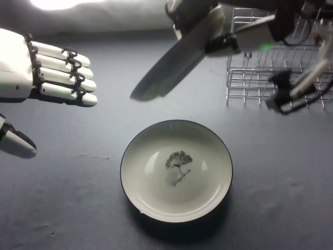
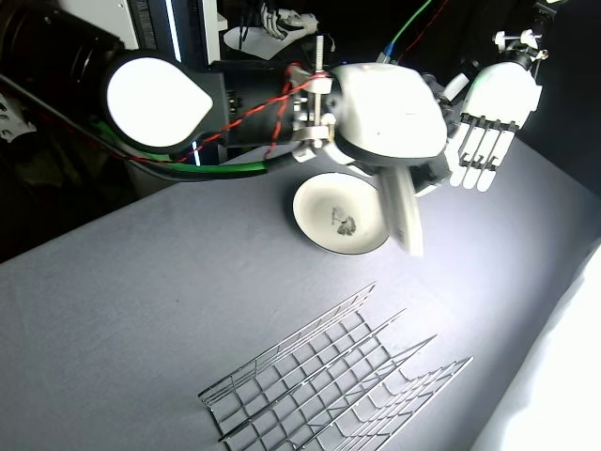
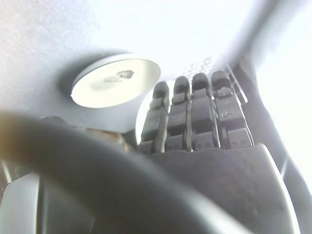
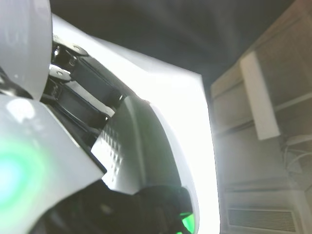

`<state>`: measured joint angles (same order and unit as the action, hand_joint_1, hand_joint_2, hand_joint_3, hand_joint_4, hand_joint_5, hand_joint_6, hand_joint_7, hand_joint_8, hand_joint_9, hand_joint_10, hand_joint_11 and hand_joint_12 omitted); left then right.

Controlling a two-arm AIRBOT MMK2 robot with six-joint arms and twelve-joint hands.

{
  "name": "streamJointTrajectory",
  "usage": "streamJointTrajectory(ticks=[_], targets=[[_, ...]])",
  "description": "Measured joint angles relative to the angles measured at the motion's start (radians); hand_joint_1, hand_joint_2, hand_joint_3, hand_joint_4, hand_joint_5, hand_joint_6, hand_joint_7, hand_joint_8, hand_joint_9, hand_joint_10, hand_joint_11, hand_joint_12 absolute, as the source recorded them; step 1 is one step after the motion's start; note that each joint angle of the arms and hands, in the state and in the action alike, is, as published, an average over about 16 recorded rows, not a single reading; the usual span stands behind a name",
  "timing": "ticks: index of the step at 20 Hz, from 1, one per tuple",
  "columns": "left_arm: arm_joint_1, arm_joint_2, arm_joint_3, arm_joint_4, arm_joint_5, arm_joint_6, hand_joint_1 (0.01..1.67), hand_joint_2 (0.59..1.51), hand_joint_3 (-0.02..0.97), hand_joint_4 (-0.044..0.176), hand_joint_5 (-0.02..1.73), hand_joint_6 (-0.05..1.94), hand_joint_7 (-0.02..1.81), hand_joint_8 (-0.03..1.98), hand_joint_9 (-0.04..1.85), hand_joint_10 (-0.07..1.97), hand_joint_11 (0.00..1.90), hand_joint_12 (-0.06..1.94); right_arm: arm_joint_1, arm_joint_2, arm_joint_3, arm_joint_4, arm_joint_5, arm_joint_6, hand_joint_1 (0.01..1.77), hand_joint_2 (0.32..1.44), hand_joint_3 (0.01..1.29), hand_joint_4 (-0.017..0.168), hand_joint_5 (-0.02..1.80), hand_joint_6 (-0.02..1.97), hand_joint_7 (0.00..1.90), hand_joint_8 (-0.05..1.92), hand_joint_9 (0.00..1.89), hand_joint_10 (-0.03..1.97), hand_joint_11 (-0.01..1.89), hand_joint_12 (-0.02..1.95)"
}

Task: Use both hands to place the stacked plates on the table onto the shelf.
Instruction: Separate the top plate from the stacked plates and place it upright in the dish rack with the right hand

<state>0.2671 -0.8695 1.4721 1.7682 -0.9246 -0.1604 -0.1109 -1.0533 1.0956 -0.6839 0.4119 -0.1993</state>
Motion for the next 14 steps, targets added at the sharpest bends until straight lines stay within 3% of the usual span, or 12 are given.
streamJointTrajectory(ticks=[8, 14], targets=[[0.007, 0.0, -0.006, 0.005, -0.007, 0.004, 0.02, 1.165, 0.015, 0.001, 0.09, 0.01, 0.06, 0.01, 0.03, 0.01, 0.02, 0.01, 0.072, -0.052, 0.045, 0.216, -0.151, 0.009, 1.36, 1.02, 0.01, -0.008, 0.87, 1.0, 1.0, 0.97, 0.93, 1.16, 0.75, 1.35], [0.015, 0.001, -0.01, 0.02, -0.011, 0.007, 0.02, 1.165, 0.015, 0.001, 0.08, 0.01, 0.06, 0.01, 0.03, 0.01, 0.02, 0.01, 0.099, -0.07, 0.05, 0.438, -0.221, 0.018, 1.37, 1.02, 0.01, -0.008, 0.86, 1.0, 1.0, 0.96, 0.93, 1.16, 0.76, 1.37]])
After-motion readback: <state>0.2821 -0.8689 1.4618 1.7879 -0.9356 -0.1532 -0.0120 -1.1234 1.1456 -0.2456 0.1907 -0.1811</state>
